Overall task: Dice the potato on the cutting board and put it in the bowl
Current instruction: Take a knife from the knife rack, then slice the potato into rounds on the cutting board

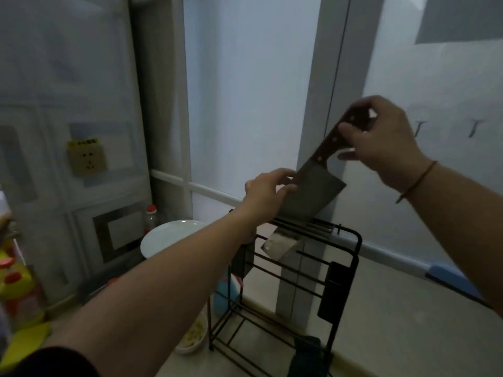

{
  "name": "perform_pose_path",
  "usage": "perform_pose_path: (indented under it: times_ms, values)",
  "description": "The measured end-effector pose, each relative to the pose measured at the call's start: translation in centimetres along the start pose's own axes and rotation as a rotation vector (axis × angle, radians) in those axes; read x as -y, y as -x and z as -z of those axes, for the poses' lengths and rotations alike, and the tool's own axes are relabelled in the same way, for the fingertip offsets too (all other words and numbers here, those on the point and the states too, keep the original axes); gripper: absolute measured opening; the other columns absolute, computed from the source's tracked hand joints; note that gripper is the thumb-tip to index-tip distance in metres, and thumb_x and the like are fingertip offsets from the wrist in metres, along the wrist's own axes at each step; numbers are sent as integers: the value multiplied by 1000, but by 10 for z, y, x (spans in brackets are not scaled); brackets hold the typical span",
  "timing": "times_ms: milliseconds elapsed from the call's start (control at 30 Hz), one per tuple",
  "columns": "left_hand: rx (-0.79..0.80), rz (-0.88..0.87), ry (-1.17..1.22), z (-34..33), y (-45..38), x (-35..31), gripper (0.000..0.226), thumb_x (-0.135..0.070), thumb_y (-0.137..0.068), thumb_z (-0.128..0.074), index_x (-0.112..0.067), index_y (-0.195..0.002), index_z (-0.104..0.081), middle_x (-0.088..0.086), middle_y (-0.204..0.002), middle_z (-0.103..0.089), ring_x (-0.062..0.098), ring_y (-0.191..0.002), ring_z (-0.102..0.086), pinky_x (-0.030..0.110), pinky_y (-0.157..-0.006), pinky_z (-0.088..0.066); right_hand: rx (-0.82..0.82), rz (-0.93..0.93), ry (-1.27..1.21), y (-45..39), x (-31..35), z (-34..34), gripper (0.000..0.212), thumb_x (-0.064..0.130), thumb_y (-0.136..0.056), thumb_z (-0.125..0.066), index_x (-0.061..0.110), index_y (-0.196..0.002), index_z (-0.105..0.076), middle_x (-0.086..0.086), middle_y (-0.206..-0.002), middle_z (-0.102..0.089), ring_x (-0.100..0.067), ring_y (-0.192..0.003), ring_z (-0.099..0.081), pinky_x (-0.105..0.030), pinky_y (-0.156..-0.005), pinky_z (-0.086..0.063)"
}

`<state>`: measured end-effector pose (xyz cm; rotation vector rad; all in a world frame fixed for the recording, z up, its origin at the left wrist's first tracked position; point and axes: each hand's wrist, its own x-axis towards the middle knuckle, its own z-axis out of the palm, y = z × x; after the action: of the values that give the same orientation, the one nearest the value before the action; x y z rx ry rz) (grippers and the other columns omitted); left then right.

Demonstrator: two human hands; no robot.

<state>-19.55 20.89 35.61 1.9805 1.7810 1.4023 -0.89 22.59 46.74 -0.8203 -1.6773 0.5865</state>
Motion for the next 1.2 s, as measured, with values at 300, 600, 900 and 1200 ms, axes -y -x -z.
perform_pose_path:
  times_ms: [300,600,900,1200]
  values:
    - [-12,-218,4,-2,3,-43,14,-12,-96,-64,-12,-106,-75,-5,-94,-66,13,-89,-61,35,-85,-52,18,-52,-134,48,16,113,25,6,-84,-66,7,-108,-59,-13,-108,-64,-26,-95,-70,-34,-72,-61]
    - [-137,-802,-477,-39,72,-91,17,-19,-87,-60,-19,-85,-76,-2,-78,-66,21,-69,-65,53,-97,-44,571,-55,998,136,-21,190,26,51,-78,-70,37,-100,-67,13,-77,-68,-3,-70,-63,-23,-64,-49]
    - [33,-1000,-554,-124,156,-116,23,-8,-76,-79,-26,-90,-75,-4,-84,-65,22,-91,-64,64,-108,-34,840,-480,655,271,-76,224,30,39,-98,-50,14,-84,-56,3,-66,-52,-3,-47,-51,-16,-48,-43]
    - [513,-768,-376,-199,320,-58,29,-38,-95,-61,-20,-116,-68,1,-118,-65,20,-114,-57,41,-97,-51,474,-843,421,511,-168,217,44,47,-96,-46,10,-77,-60,7,-59,-43,-3,-49,-45,-19,-52,-31]
